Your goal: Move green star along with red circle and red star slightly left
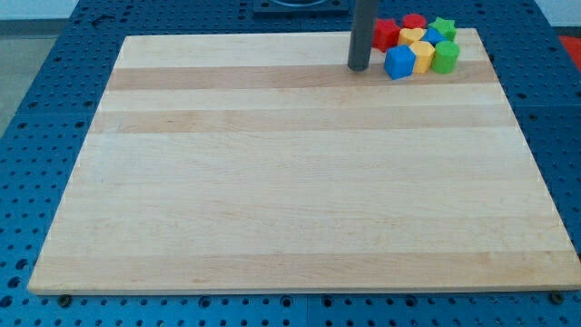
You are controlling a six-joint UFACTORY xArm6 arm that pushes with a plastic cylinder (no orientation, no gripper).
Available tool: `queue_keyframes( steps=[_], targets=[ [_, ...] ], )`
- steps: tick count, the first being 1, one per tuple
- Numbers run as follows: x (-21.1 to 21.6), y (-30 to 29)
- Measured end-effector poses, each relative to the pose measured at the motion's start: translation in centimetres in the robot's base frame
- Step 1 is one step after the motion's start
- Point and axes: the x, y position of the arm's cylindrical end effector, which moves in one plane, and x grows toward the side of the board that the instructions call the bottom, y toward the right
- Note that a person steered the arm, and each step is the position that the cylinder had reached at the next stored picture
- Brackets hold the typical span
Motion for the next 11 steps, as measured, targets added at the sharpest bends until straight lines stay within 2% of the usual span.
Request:
queue_keyframes(
  steps=[1,3,4,6,7,8,9,11],
  targets=[
    [-0.8,-1.5],
    [5.8,4.9],
    [5.8,10.3],
    [0.1,25.9],
    [-1.0,26.5],
    [-7.8,25.7],
    [-8.1,25.4],
    [-8.1,18.9]
  ],
)
